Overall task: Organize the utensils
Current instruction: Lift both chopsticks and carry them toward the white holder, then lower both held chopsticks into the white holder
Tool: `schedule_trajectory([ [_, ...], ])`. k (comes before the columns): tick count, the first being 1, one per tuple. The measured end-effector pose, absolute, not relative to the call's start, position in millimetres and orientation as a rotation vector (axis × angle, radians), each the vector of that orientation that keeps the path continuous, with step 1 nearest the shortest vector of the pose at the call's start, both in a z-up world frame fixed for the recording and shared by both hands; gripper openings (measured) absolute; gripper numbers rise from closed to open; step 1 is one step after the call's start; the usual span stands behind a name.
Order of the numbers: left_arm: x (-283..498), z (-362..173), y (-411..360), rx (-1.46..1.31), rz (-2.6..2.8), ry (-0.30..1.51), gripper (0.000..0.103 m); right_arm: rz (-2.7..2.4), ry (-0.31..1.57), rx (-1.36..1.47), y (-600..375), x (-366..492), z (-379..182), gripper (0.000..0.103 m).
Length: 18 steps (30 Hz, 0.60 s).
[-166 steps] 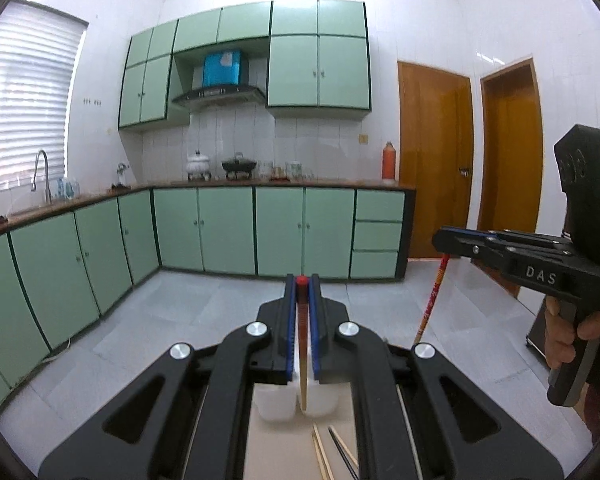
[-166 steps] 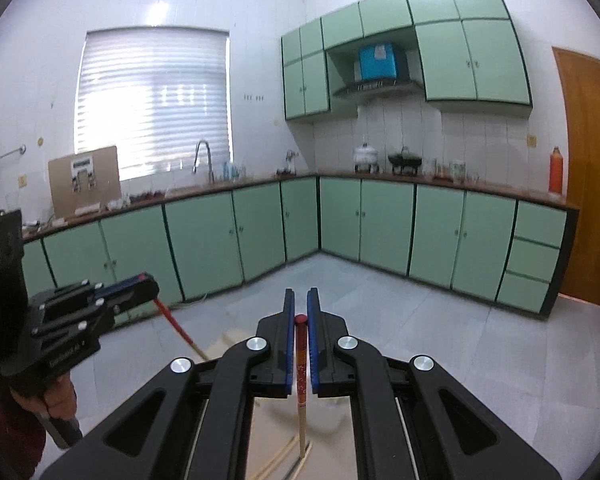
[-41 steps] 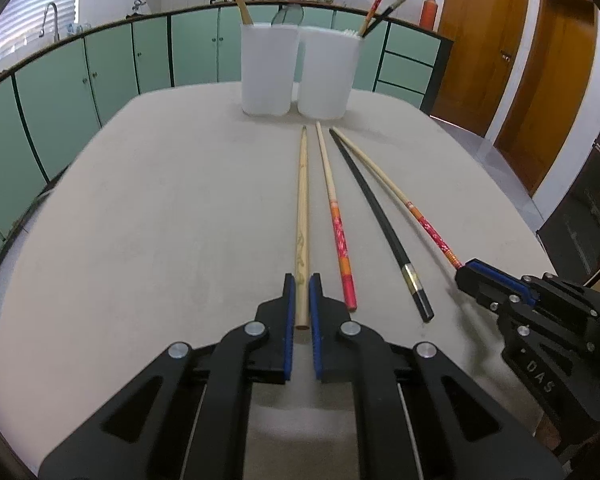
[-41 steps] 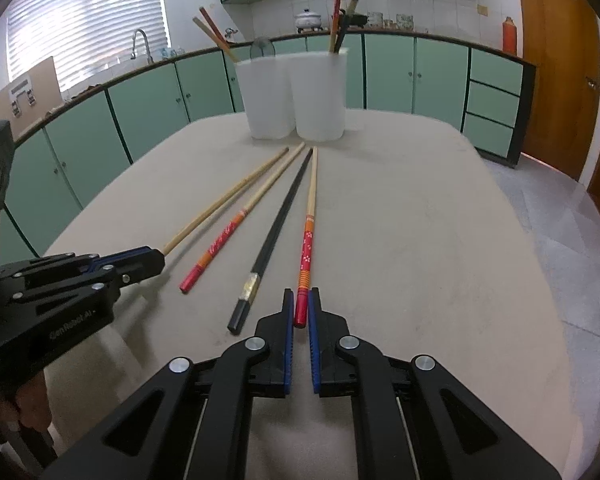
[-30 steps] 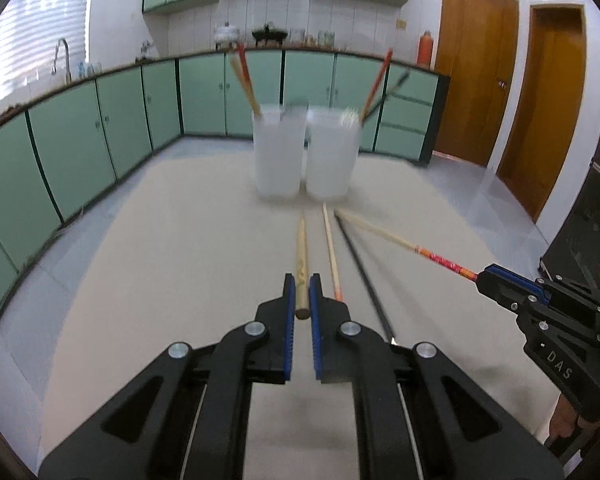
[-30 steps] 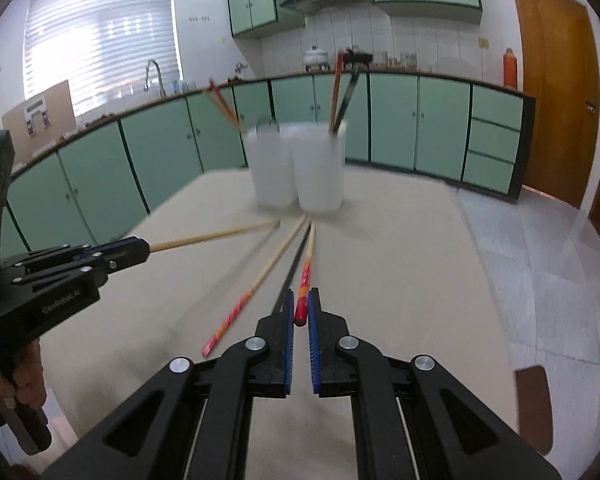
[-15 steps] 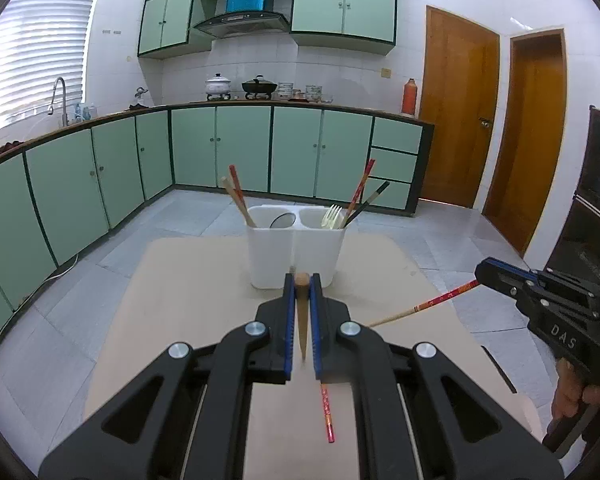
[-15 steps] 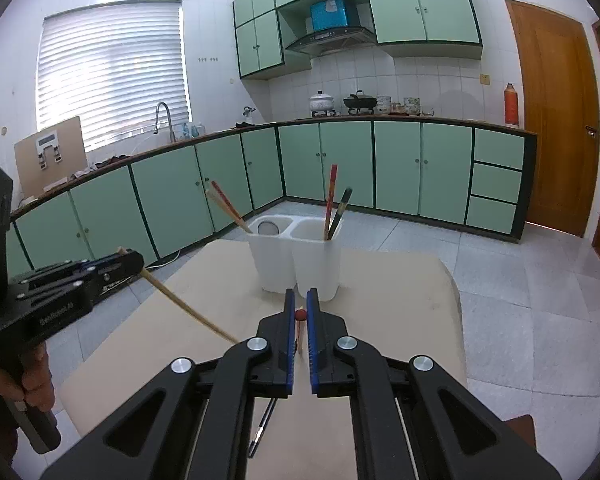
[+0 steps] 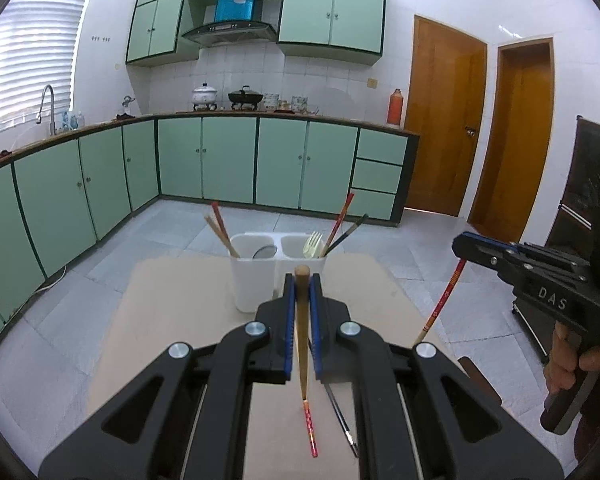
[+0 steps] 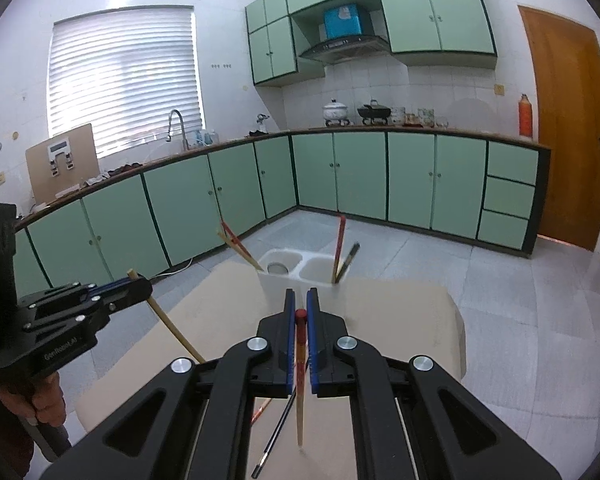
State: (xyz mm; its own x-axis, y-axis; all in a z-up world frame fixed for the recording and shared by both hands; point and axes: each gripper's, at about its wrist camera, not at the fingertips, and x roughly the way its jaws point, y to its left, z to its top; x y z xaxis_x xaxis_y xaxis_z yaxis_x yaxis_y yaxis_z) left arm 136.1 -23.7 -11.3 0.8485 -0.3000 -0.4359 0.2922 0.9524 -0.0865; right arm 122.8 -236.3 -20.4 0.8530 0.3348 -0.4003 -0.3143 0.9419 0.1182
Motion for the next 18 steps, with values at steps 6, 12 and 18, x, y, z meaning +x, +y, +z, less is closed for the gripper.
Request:
schedule_trajectory([
  [6,142,6,-27,-0.014,-0.325,0.419,0.006,0.386,0.394,0.041,-233,130,0,0.005],
  [12,156,33,-25,-0.021,-0.332,0.349,0.006,0.425,0.342,0.041,-231,152,31,0.005],
  [18,178,68,-19,-0.041,-0.316,0.251,0.006,0.441,0.264,0.031,-226,181,70,0.005],
])
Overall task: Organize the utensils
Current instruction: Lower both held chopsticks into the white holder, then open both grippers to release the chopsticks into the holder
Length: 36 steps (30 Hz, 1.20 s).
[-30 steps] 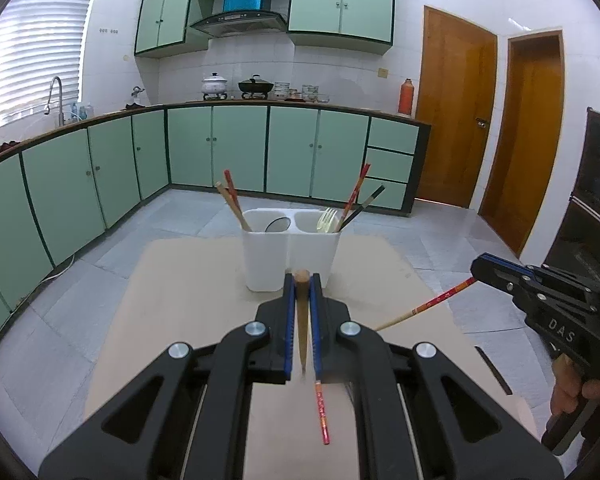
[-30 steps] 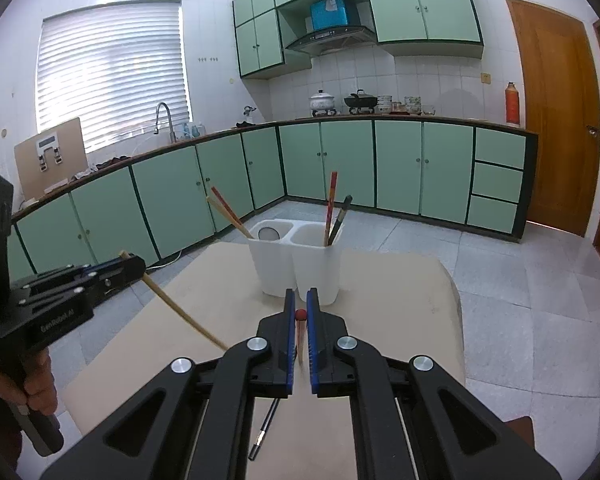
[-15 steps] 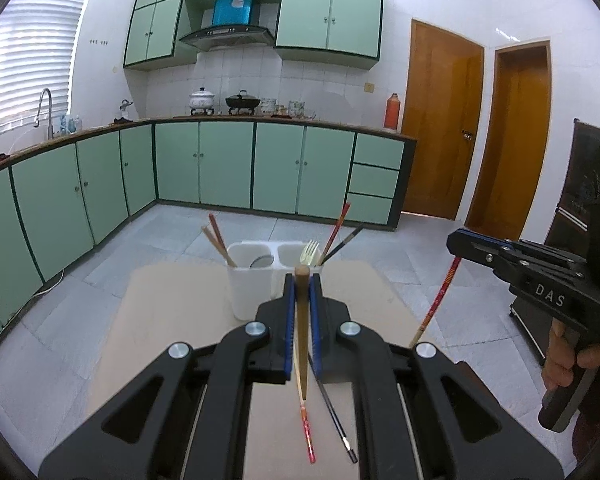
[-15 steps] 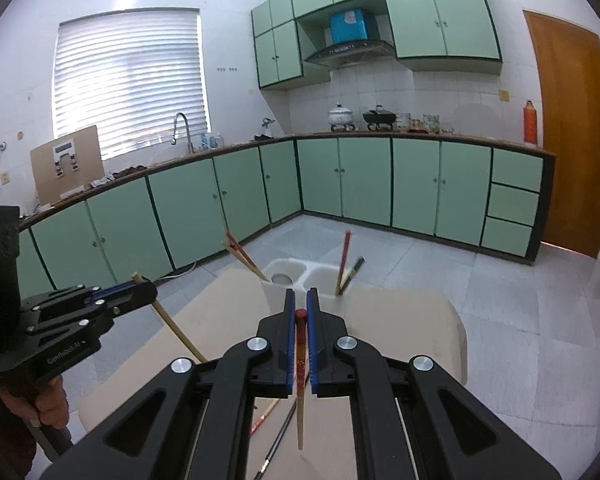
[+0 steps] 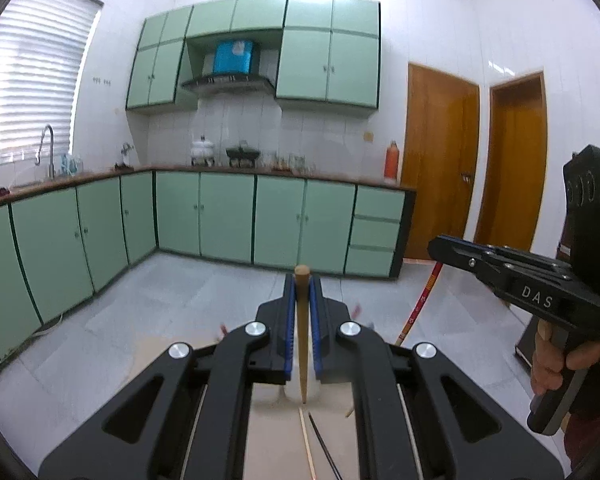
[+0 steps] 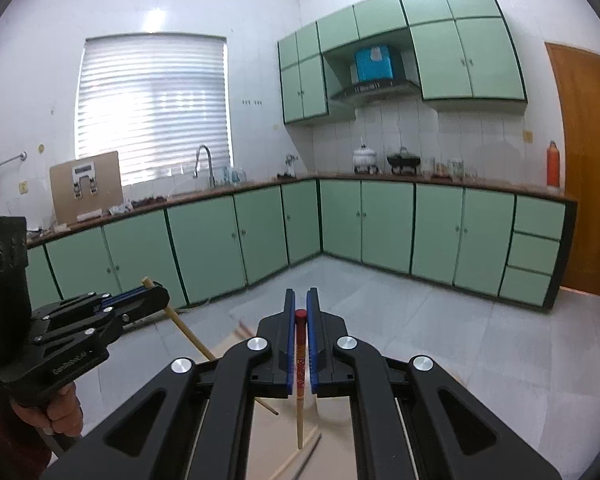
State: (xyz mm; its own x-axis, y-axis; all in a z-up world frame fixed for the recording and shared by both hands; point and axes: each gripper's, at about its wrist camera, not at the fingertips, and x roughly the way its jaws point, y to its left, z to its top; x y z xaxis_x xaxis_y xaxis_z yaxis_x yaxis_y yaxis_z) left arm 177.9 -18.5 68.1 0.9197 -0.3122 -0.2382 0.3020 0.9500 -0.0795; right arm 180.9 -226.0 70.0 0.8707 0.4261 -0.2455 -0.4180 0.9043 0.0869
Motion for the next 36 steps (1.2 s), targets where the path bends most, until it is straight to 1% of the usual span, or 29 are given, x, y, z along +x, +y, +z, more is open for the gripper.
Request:
schedule_trajectory([
  [6,213,95,-20,-0.037,-0.282,0.187,0.006,0.435,0.205,0.042,-222,219,102,0.005],
  [10,245,96,-24,-0.022,-0.259,0.188,0.006,0.405,0.2,0.035,-219,248,105,0.005],
  [14,274,79,-24,-0.017,-0.238,0.208,0.006,0.374,0.215,0.025,-216,277,86,0.005],
  [21,313,37,-19,-0.037,-0.219,0.272,0.006,0.347,0.328,0.043,-214,317,31,0.005],
  [28,330,2,-14,-0.018,-0.217,0.389,0.007,0.365,0.402,0.029,-208,326,3,0.006],
  [30,332,-2,-9,-0.018,-0.216,0.406,0.008,0.365,0.406,0.024,-206,324,-2,0.008],
  [31,331,-3,-8,-0.018,-0.216,0.412,0.011,0.365,0.407,0.022,-206,322,-3,0.01],
  [33,329,-2,-4,-0.02,-0.213,0.41,0.02,0.357,0.404,0.023,-208,319,-4,0.018],
  [34,328,-1,-3,-0.02,-0.213,0.407,0.025,0.351,0.4,0.026,-209,315,-4,0.019],
  [36,319,3,0,-0.021,-0.214,0.387,0.03,0.338,0.385,0.035,-214,308,-2,0.029],
])
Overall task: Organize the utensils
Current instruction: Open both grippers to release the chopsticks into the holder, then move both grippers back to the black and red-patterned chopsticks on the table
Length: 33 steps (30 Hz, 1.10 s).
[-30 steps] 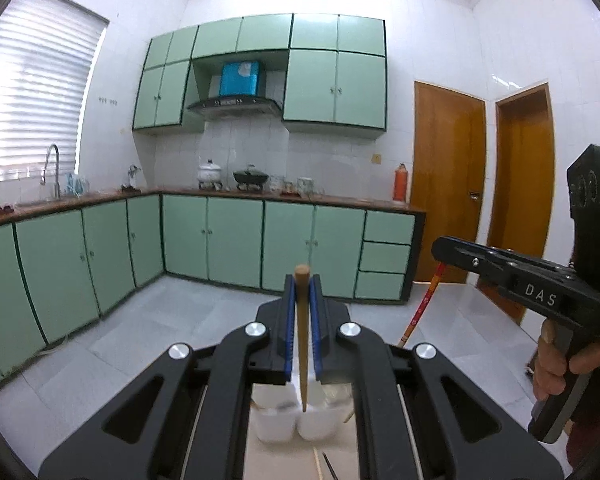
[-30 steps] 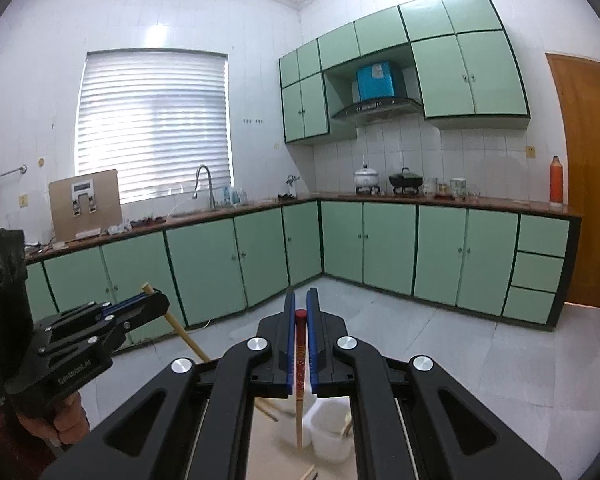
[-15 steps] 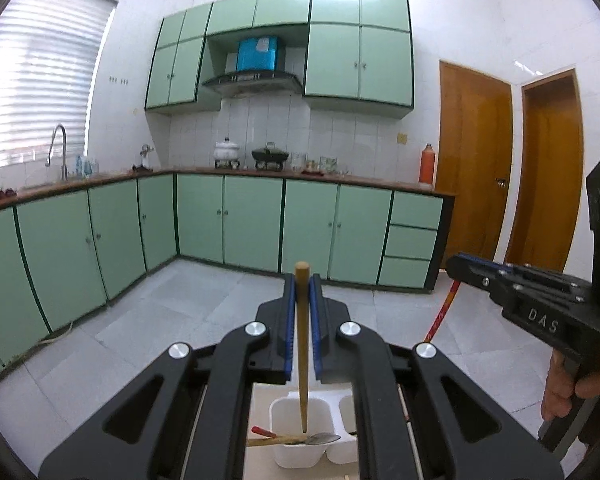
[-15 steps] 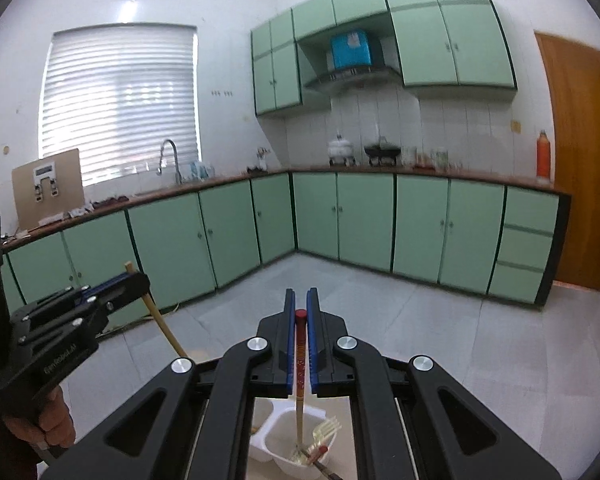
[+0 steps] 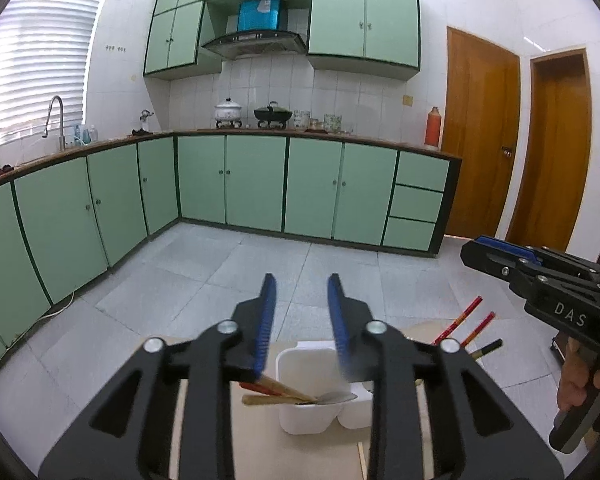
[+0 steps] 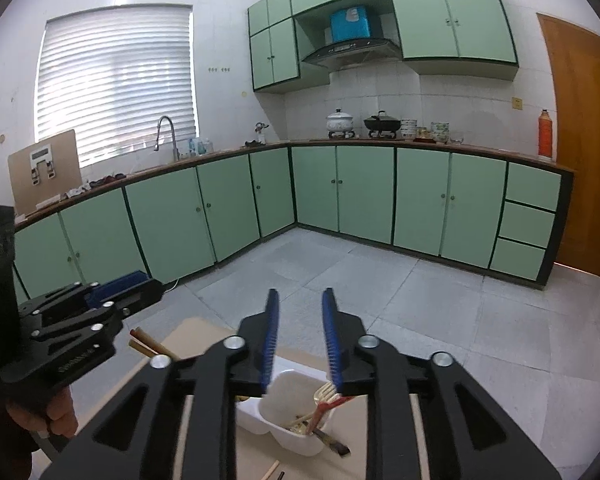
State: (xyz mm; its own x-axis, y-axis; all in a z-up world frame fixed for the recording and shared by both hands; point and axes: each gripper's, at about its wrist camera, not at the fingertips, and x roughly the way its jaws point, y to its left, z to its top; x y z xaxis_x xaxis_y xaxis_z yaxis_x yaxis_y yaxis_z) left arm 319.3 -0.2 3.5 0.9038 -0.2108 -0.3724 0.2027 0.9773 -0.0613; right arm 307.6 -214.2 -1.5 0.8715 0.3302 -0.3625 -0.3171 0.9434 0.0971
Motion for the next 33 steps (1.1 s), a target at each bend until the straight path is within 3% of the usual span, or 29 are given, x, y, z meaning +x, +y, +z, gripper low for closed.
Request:
schedule_trajectory([
  [2,311,8,2,-0.02,-0.211,0.368,0.04,0.327,0.369,0.042,-219,300,1,0.035],
  [9,266,12,8,-0.023,-0.205,0.32,0.056,0.258,0.31,0.09,-243,254,0,0.065],
  [12,245,6,6,-0.008,-0.195,0.309,0.068,0.218,0.297,0.104,-251,233,-8,0.08],
  [17,214,-13,3,0.006,-0.186,0.331,0.083,0.155,0.299,0.105,-257,202,-27,0.095],
  [33,155,-118,0,0.094,-0.174,0.556,0.088,0.114,0.484,0.087,-240,137,-131,0.097],
])
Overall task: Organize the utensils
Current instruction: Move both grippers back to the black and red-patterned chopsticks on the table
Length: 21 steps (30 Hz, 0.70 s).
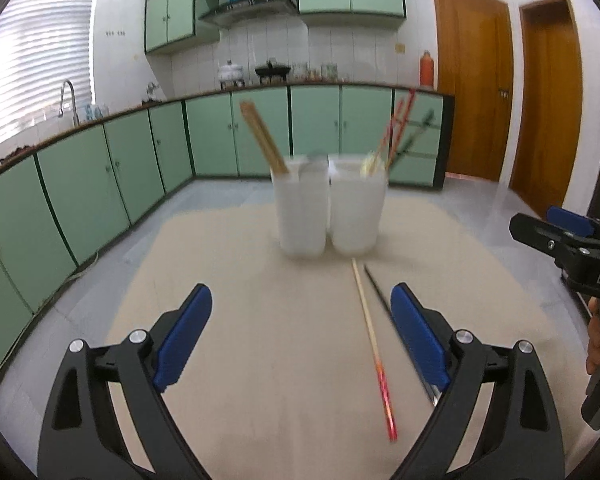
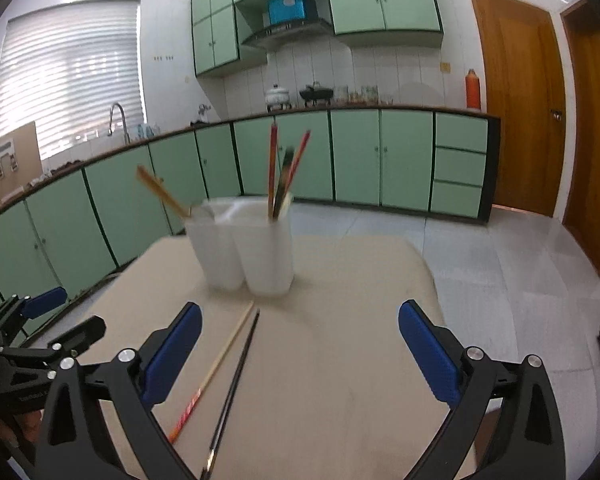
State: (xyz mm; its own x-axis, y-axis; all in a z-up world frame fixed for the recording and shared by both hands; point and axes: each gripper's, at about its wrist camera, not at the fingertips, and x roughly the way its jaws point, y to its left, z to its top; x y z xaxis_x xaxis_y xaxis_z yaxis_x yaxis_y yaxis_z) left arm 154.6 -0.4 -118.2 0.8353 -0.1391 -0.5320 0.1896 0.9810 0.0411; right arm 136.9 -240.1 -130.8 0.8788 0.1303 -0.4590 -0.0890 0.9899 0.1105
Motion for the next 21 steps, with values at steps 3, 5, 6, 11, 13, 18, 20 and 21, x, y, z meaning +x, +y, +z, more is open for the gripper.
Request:
schedule_trajectory([
  [3,147,-136,1,0.104,-0.173,0.594,0.088,0.112,0.518,0.092,-237,128,-149,0.097],
  [5,142,-145,2,0.107,-0.169,0.614,0.088,0.119,0.536,0.097,-235,124,-158,0.097],
  [6,140,-149,3,0.106,-0.166,0.624,0.088,0.118,0.541,0.097,-235,122,-161,0.097],
  [11,135,-162,5,0.1,-0.151,0.655,0.088,0.12,0.569,0.104,-228,112,-178,0.097],
  [13,132,-167,6,0.102,-0.146,0.669,0.088,0.116,0.573,0.091,-222,107,-184,0.095],
  [18,125,-177,9,0.098,-0.144,0.701,0.088,0.134,0.625,0.076,-204,96,-205,0.081],
  [20,123,-180,10,0.102,-0.145,0.71,0.088,0.144,0.646,0.081,-199,93,-211,0.074],
  [21,122,-181,11,0.103,-0.146,0.713,0.088,0.151,0.659,0.086,-195,91,-215,0.071],
])
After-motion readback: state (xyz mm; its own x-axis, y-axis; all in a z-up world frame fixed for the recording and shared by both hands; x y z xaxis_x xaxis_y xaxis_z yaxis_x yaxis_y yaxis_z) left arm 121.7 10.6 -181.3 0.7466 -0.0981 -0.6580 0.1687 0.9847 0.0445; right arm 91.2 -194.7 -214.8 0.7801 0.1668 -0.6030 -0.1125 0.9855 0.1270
